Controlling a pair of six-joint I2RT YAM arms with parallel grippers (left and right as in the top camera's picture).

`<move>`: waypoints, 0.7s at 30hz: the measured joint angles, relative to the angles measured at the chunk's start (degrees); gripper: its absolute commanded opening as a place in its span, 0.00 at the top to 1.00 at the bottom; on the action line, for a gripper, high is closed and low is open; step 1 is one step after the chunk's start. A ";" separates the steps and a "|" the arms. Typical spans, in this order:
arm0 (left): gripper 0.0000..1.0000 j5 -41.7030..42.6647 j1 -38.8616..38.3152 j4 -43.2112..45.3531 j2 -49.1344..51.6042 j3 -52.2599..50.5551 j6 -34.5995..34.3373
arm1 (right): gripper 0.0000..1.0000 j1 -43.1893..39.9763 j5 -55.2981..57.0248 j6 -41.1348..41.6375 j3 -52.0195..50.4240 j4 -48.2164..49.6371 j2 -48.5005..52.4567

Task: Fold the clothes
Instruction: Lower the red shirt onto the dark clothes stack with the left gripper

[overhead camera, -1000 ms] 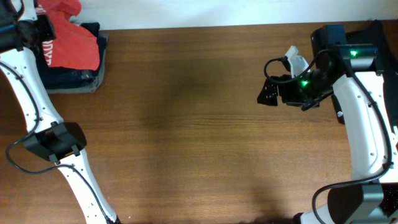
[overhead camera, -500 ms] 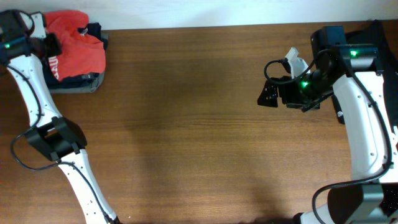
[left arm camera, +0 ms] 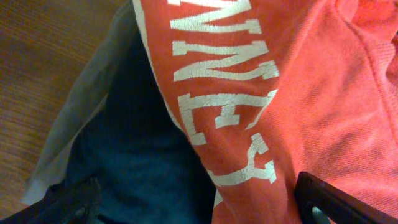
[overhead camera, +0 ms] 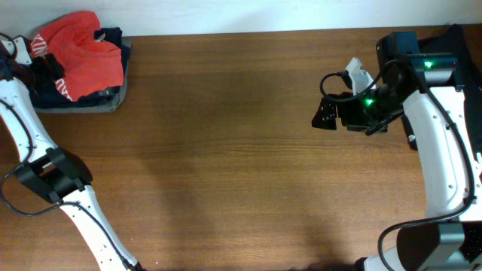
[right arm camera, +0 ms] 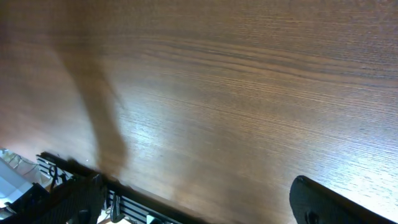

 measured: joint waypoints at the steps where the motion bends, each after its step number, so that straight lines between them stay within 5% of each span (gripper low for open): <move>1: 0.01 0.00 -0.07 -0.11 -0.09 0.00 -0.37 | 0.01 0.00 0.00 0.00 0.00 0.00 0.00; 8: 0.07 0.00 -0.72 -0.31 -5.44 -0.15 -2.99 | 0.01 0.00 0.00 0.00 0.00 0.02 0.00; 9: 0.38 0.00 -0.83 0.00 -6.64 -0.15 -3.08 | 0.01 0.00 0.00 -0.02 0.00 0.02 0.00; 11: 0.79 0.02 -1.22 2.25 -9.94 -0.15 -3.61 | 0.01 0.00 0.00 -0.02 0.00 0.13 0.00; 13: 1.00 0.02 -1.79 6.51 -12.46 -0.09 -3.72 | 0.01 0.00 0.00 -0.02 0.00 0.20 0.00; 21: 0.99 0.00 -6.32 17.92 -12.92 0.72 -3.69 | 0.01 0.00 0.00 -0.04 0.00 0.22 0.00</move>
